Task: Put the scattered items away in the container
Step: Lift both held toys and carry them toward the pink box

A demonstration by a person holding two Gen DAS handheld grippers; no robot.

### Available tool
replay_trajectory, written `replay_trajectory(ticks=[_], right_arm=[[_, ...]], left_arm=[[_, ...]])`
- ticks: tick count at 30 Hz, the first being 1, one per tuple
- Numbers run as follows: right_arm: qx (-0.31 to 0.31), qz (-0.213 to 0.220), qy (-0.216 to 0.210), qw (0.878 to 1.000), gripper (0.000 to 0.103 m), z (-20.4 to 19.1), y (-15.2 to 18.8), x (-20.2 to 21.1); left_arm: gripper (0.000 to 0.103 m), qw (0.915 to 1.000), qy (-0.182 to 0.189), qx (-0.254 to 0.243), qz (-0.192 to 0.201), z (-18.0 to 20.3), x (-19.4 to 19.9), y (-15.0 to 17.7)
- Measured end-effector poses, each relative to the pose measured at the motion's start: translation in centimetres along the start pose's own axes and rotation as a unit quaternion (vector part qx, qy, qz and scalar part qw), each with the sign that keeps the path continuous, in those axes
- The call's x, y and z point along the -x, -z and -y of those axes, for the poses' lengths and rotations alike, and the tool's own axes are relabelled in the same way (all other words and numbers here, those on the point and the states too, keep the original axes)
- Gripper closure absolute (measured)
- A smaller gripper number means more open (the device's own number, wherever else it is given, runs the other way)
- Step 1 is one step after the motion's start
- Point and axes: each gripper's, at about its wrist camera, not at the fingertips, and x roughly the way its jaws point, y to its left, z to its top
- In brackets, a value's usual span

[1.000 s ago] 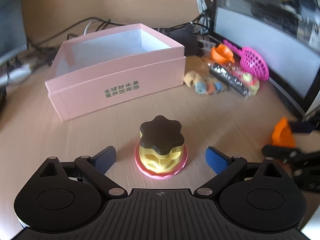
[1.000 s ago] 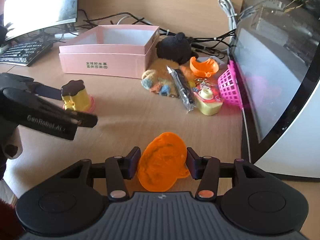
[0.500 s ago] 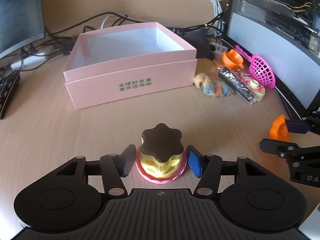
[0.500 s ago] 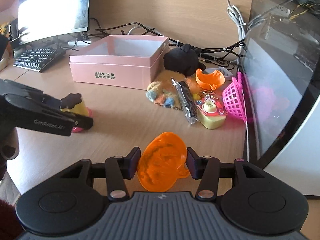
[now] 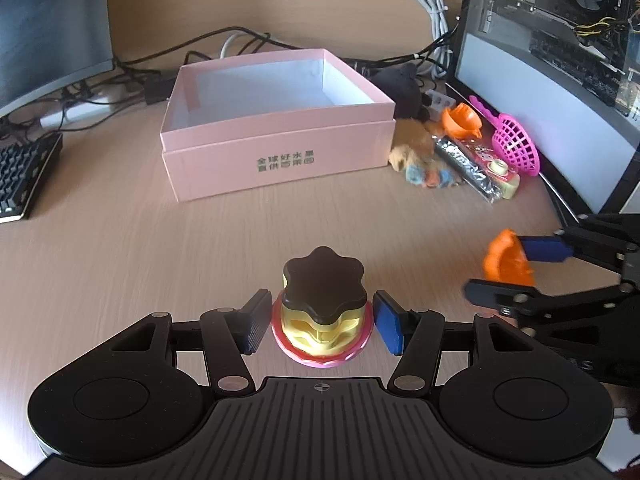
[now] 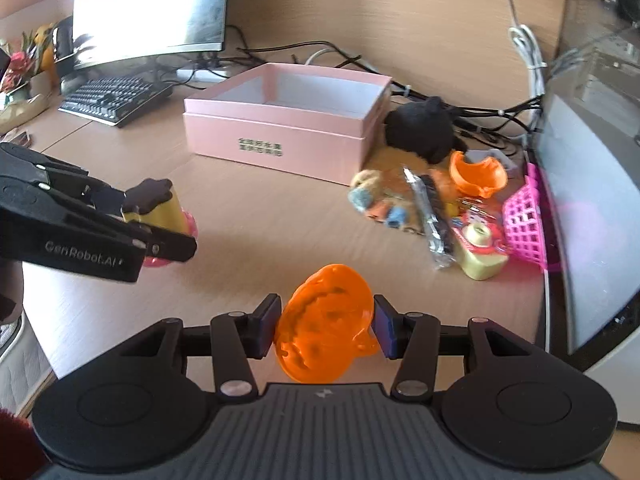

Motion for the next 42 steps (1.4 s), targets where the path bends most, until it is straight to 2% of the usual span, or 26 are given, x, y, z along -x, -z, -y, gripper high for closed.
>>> replay_trajectory(ticks=[11, 20, 25, 26, 28, 32, 37, 39, 42], right_arm=[[0.0, -0.014, -0.022, 1.0, 0.054, -1.9, -1.6, -1.4], [0.0, -0.019, -0.013, 1.0, 0.054, -3.6, -3.4, -2.1], [0.02, -0.02, -0.006, 1.0, 0.054, -5.0, -5.0, -2.2], [0.025, -0.021, -0.001, 0.999, 0.054, -5.2, -5.2, -2.2], [0.031, -0.022, 0.01, 0.999, 0.054, -5.5, -5.5, -2.2], [0.022, -0.031, 0.027, 0.999, 0.054, -5.1, -5.4, -2.1], [0.016, -0.041, 0.032, 0.998, 0.054, -5.0, -4.6, -2.3], [0.015, -0.043, 0.031, 0.999, 0.054, -5.1, -4.3, -2.3], [0.011, -0.043, 0.025, 0.999, 0.054, -5.2, -4.0, -2.3]], left_arm=[[0.042, 0.9994, 0.008, 0.017, -0.028, -2.1, 0.6, -0.2], [0.042, 0.9996, 0.025, 0.006, -0.01, -4.6, 1.2, -1.1], [0.043, 0.9991, 0.042, -0.005, 0.006, -6.3, 1.8, -2.0], [0.049, 0.9989, 0.045, -0.007, 0.006, -6.6, 1.6, -2.0], [0.049, 0.9983, 0.057, -0.015, 0.004, -6.9, 1.5, -1.8], [0.042, 0.9964, 0.081, -0.026, 0.0, -7.3, 1.5, -0.9], [0.03, 0.9962, 0.081, -0.032, -0.012, -7.4, 2.1, 0.2], [0.018, 0.9957, 0.082, -0.039, -0.017, -7.7, 3.0, 0.6], [0.012, 0.9956, 0.068, -0.055, -0.033, -8.1, 3.7, 1.5]])
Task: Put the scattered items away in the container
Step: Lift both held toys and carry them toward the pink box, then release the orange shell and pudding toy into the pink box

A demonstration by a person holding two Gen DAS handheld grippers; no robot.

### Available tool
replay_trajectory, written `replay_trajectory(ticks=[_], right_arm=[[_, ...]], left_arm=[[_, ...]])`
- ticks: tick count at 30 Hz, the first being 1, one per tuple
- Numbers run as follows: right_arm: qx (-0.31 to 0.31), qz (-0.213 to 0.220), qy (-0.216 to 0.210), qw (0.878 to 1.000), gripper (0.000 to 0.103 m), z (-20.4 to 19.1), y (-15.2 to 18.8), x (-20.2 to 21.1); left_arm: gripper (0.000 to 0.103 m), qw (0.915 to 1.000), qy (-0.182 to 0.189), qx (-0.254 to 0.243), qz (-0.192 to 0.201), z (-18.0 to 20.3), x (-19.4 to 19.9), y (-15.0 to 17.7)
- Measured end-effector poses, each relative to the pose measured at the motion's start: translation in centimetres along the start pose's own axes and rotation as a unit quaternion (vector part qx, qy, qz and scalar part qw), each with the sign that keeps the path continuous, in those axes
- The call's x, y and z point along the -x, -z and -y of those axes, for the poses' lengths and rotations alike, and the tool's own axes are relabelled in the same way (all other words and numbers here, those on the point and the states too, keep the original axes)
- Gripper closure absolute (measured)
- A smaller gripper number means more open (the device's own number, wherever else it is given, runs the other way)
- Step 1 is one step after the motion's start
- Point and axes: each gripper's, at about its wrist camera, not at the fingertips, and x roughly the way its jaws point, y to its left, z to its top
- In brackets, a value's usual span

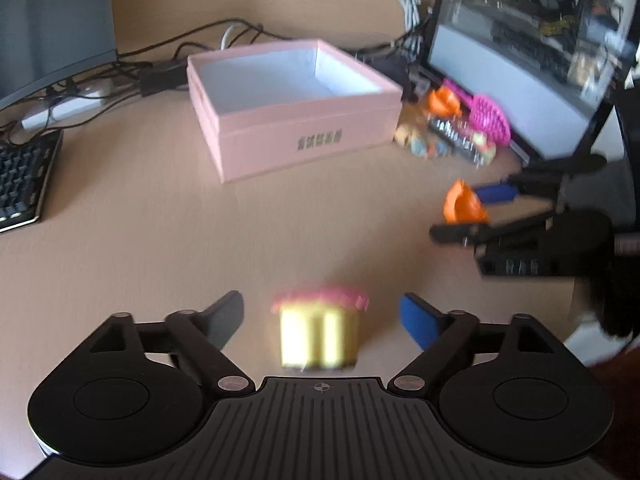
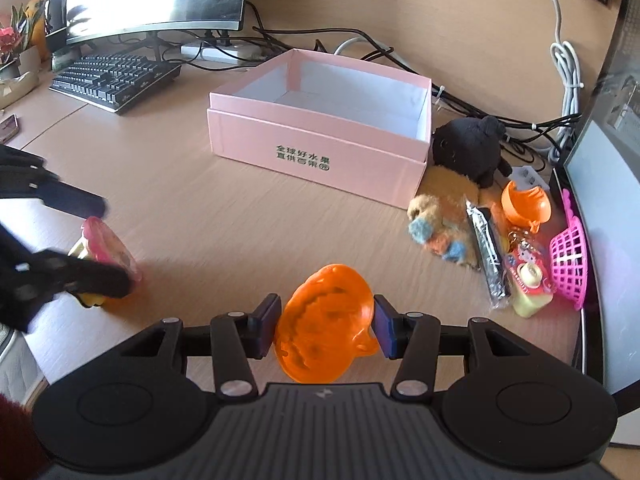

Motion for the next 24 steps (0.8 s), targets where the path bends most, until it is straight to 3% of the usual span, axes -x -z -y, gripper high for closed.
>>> replay_trajectory(ticks=[4, 9, 13, 19, 24], right_arm=[[-0.003, -0.002, -0.005, 1.0, 0.054, -0.1, 0.1, -0.3], [0.006, -0.01, -0.014, 1.0, 0.054, -0.4, 0.0, -0.5], [0.002, -0.015, -0.021, 1.0, 0.054, -0.2, 0.1, -0.4], [-0.023, -0.008, -0.025, 0.999, 0.054, 1.2, -0.7, -0.3], [-0.047, 0.015, -0.037, 0.998, 0.054, 2.3, -3.1, 0.0]], left_arm=[[0.018, 0.9996, -0.019, 0.006, -0.022, 0.1, -1.5, 0.1], [0.04, 0.9993, -0.017, 0.01, -0.033, 0.4, -2.9, -0.4], [0.043, 0.9994, -0.013, 0.007, -0.03, 0.5, -3.1, -0.8], [0.043, 0.9999, 0.002, 0.015, 0.005, 0.0, -2.4, -3.4], [0.043, 0.9965, 0.013, 0.046, 0.069, -1.5, -2.0, -8.3]])
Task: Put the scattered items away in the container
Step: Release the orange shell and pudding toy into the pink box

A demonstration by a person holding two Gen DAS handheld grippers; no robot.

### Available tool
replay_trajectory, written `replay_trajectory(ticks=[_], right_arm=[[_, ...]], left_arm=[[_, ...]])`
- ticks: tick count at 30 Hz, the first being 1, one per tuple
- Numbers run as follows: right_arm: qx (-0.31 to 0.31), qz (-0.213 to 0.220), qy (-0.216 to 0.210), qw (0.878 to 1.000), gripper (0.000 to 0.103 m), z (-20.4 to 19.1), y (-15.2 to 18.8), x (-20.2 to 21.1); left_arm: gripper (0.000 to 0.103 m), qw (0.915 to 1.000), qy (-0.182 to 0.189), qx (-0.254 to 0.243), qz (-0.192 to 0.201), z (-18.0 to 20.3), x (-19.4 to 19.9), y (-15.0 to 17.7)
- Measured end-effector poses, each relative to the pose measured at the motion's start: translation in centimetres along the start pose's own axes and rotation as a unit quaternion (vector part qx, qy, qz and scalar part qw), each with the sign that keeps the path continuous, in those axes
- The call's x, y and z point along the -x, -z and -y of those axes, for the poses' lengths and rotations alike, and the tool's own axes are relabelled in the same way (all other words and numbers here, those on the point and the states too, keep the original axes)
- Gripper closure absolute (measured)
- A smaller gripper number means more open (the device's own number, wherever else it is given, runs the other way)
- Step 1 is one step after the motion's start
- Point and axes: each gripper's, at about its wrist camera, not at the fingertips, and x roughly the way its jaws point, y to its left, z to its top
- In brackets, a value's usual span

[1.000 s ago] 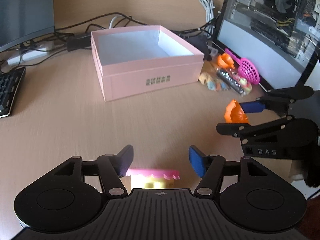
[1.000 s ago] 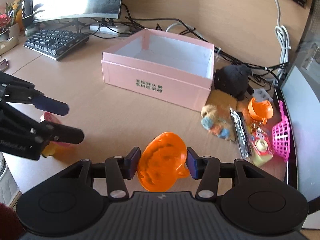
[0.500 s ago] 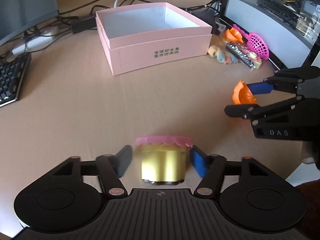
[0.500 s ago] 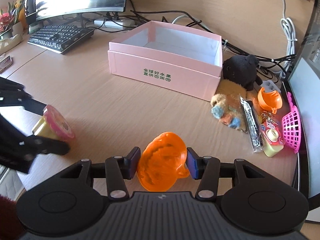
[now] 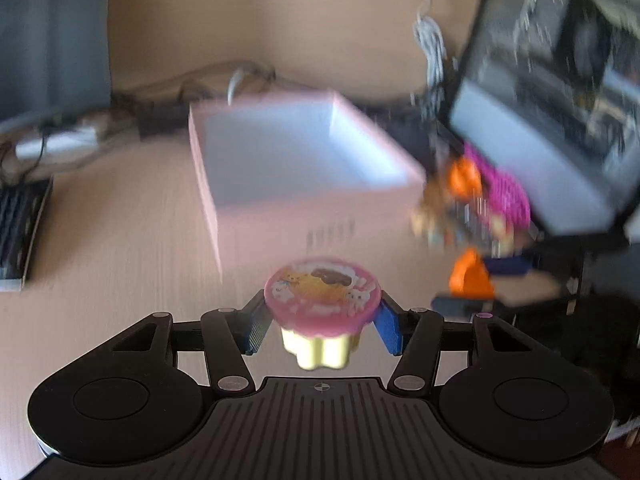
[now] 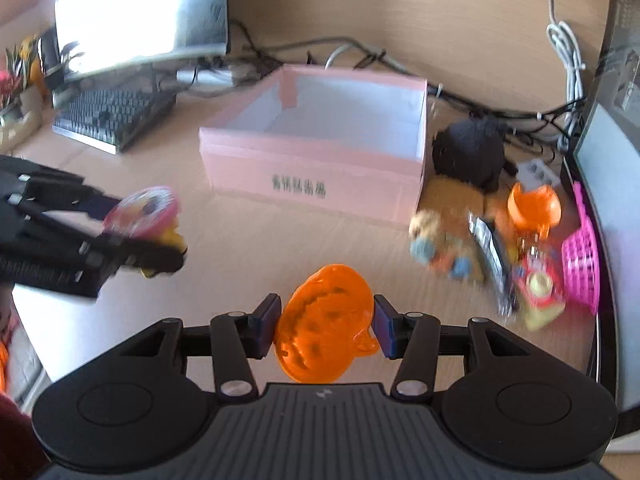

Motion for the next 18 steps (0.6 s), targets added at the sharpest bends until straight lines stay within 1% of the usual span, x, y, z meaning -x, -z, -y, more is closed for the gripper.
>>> replay_trajectory(ticks=[3, 5, 7, 8, 9, 10, 11, 12, 14, 16, 18], right_arm=[[0.015, 0.047, 0.021, 0.999, 0.054, 0.0, -2.6, 0.0], [0.029, 0.097, 0.041, 0.994, 0.054, 0.1, -5.0, -0.1], [0.037, 0.148, 0.056, 0.987, 0.054, 0.3, -7.2, -0.3], [0.037, 0.174, 0.059, 0.982, 0.054, 0.6, -8.3, -0.5], [0.036, 0.198, 0.061, 0.978, 0.051, 0.8, -9.2, -0.9], [0.036, 0.218, 0.064, 0.973, 0.037, 1.0, -10.1, -1.3], [0.038, 0.223, 0.069, 0.972, 0.03, 1.1, -10.8, -1.9], [0.04, 0.222, 0.076, 0.971, 0.028, 1.1, -11.3, -2.4], [0.042, 0.214, 0.083, 0.972, 0.028, 1.1, -11.5, -3.1], [0.041, 0.201, 0.088, 0.975, 0.028, 1.2, -10.8, -3.5], [0.032, 0.174, 0.086, 0.98, 0.028, 1.5, -9.6, -3.9]], left_arm=[[0.043, 0.9986, 0.001, -0.011, 0.052, -0.1, -0.6, -3.9], [0.043, 0.996, 0.0, -0.016, 0.088, -0.5, -1.0, -6.7], [0.043, 0.9927, 0.001, -0.016, 0.12, -1.0, -1.4, -9.6], [0.035, 0.9909, 0.001, -0.014, 0.134, -1.4, -1.8, -11.0], [0.014, 0.9895, 0.002, -0.011, 0.144, -1.7, -2.1, -12.1], [0.007, 0.9885, 0.003, -0.007, 0.151, -2.1, -2.4, -12.9], [0.006, 0.9872, 0.003, -0.003, 0.159, -2.4, -2.5, -13.5], [0.006, 0.9861, 0.002, 0.0, 0.166, -2.7, -2.6, -13.9], [0.005, 0.9857, -0.004, 0.003, 0.169, -3.1, -2.7, -13.8], [0.002, 0.9853, -0.014, 0.01, 0.17, -3.6, -2.9, -12.8], [0.002, 0.9861, -0.023, 0.019, 0.164, -4.1, -3.2, -11.3]])
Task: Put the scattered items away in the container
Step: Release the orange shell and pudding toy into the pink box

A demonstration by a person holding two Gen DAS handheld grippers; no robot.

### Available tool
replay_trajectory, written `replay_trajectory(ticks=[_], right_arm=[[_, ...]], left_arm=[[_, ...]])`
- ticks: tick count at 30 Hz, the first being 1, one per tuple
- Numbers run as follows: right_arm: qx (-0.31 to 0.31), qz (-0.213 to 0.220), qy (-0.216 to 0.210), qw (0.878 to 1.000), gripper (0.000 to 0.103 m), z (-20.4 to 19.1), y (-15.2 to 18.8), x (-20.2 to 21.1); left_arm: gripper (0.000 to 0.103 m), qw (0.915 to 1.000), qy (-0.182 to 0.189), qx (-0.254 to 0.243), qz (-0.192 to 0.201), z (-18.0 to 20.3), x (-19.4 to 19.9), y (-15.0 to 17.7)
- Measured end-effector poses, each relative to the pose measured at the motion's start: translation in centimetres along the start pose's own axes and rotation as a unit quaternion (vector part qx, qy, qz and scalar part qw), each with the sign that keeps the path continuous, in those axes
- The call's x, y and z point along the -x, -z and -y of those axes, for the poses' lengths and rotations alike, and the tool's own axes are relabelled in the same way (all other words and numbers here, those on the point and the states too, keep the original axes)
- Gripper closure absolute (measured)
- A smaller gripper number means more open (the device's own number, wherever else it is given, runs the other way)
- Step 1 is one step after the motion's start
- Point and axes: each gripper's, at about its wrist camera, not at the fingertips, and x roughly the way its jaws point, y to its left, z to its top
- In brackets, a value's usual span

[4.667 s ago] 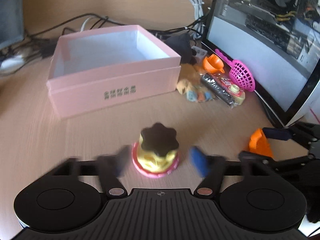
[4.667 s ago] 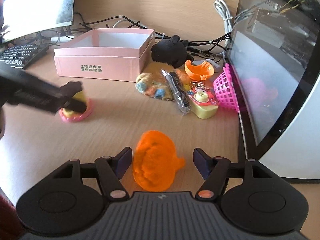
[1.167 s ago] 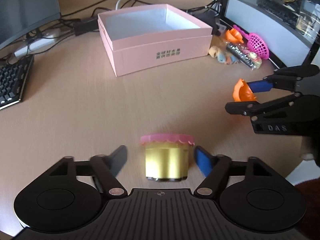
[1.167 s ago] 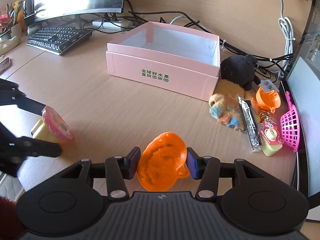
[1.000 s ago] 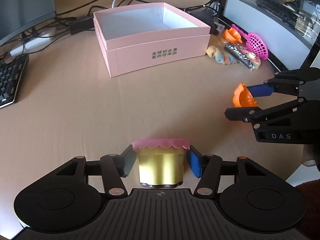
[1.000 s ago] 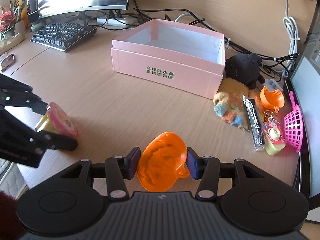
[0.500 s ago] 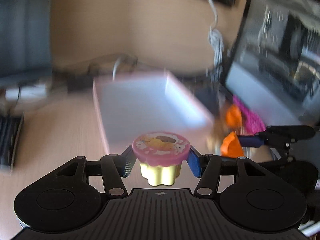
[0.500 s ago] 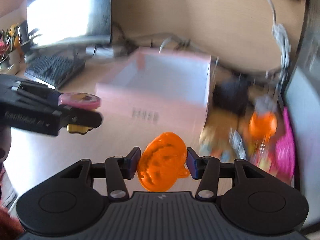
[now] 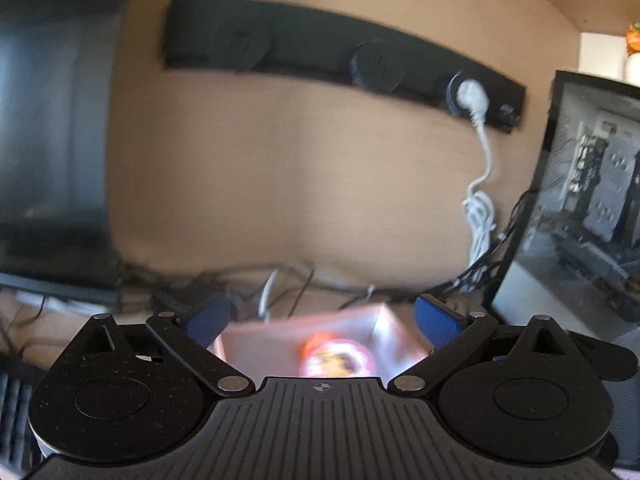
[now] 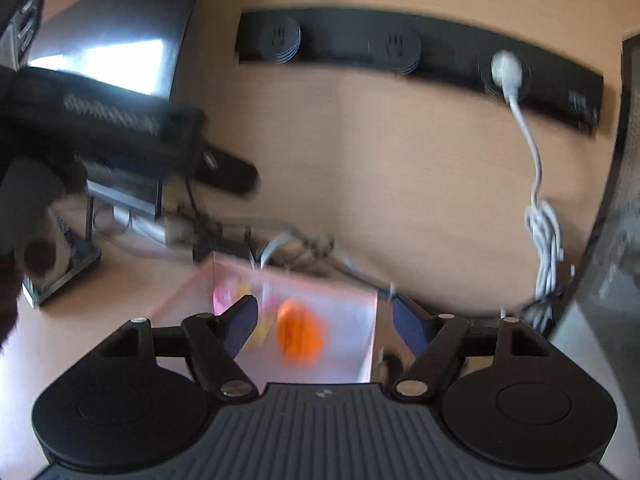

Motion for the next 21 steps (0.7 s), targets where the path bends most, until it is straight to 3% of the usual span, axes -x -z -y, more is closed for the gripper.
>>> replay_trajectory(ticks=[7, 12, 14, 16, 18, 21], right_arm=[[-0.086, -0.094, 0.005, 0.992, 0.028, 1.9, 5.4, 2.1], [-0.054, -0.128, 0.095, 0.986, 0.028, 1.6, 9.5, 4.6], [-0.048, -0.152, 0.119, 0.98, 0.034, 1.7, 10.5, 4.9], [-0.045, -0.166, 0.128, 0.977, 0.049, 1.9, 11.1, 5.1], [-0.027, -0.165, 0.14, 0.976, 0.053, 2.2, 11.2, 5.1], [-0.018, -0.149, 0.136, 0.979, 0.054, 2.9, 10.9, 4.5]], left_arm=[[0.0, 0.9992, 0.008, 0.0, -0.04, 0.8, 2.9, 6.9], [0.0, 0.996, 0.0, 0.018, -0.088, 3.4, 3.1, 10.8], [0.0, 0.9923, 0.03, 0.017, -0.119, 4.3, 2.7, 12.1], [0.0, 0.9887, 0.049, 0.005, -0.142, 5.2, 2.4, 12.8], [0.0, 0.9875, 0.059, -0.007, -0.146, 5.9, 2.7, 12.9], [0.0, 0.9892, 0.044, -0.035, -0.136, 6.5, 3.4, 12.5]])
